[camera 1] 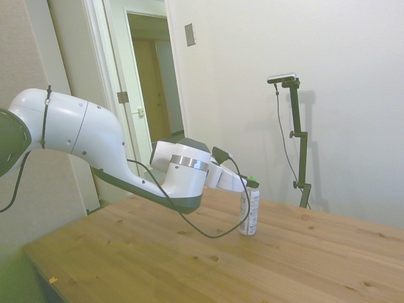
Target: Stand the water bottle
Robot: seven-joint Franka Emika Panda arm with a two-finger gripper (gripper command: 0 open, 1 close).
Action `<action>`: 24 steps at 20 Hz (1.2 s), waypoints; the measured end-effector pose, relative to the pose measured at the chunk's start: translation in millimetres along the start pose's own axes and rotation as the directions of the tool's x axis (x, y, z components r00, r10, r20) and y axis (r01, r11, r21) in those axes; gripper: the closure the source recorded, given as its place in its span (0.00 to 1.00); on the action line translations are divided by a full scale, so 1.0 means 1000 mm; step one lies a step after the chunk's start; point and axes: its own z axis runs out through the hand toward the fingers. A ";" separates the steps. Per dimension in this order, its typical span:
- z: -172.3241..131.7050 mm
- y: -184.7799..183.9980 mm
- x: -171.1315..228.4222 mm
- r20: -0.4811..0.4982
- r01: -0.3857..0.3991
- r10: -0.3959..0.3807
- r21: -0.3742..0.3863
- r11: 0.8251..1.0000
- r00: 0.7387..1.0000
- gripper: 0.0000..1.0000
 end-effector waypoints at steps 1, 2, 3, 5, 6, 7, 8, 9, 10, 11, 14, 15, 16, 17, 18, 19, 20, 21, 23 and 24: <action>0.001 0.000 0.000 -0.001 -0.001 0.001 0.001 1.000 1.000 0.00; 0.001 0.001 0.000 -0.002 0.001 -0.001 0.001 1.000 1.000 0.00; 0.001 0.001 0.000 -0.003 0.003 -0.003 0.001 1.000 1.000 0.00; 0.001 0.002 0.001 -0.004 0.004 -0.004 0.000 1.000 1.000 0.00; 0.001 0.002 0.001 -0.005 0.004 -0.004 0.000 1.000 1.000 0.00; 0.001 0.002 0.001 -0.005 0.004 -0.004 0.000 1.000 1.000 0.00; 0.001 0.002 0.001 -0.005 0.004 -0.004 0.000 1.000 1.000 0.00; 0.002 0.002 0.001 -0.005 0.005 -0.005 0.000 1.000 1.000 0.00; 0.002 0.002 0.001 -0.005 0.005 -0.005 0.000 1.000 1.000 0.00; 0.002 0.002 0.001 -0.005 0.005 -0.005 -0.001 1.000 1.000 0.00; 0.003 0.006 0.001 -0.005 0.016 -0.016 -0.007 1.000 1.000 0.00; 0.003 0.009 0.000 -0.004 0.019 -0.019 -0.010 1.000 1.000 0.00; 0.003 0.011 -0.001 -0.002 0.021 -0.021 -0.014 1.000 1.000 0.00; 0.003 0.012 -0.002 0.000 0.022 -0.022 -0.017 1.000 1.000 0.00; 0.003 0.013 -0.002 0.002 0.022 -0.022 -0.019 1.000 1.000 0.00; 0.003 0.013 -0.002 0.002 0.020 -0.020 -0.018 1.000 1.000 0.00; 0.001 0.012 -0.001 0.001 0.018 -0.017 -0.016 1.000 1.000 0.00; -0.001 0.011 0.001 0.002 0.013 -0.013 -0.012 1.000 1.000 0.00; -0.008 0.007 0.007 0.002 0.001 -0.001 -0.004 1.000 1.000 0.00; -0.012 0.005 0.010 0.003 -0.004 0.004 -0.001 1.000 1.000 0.00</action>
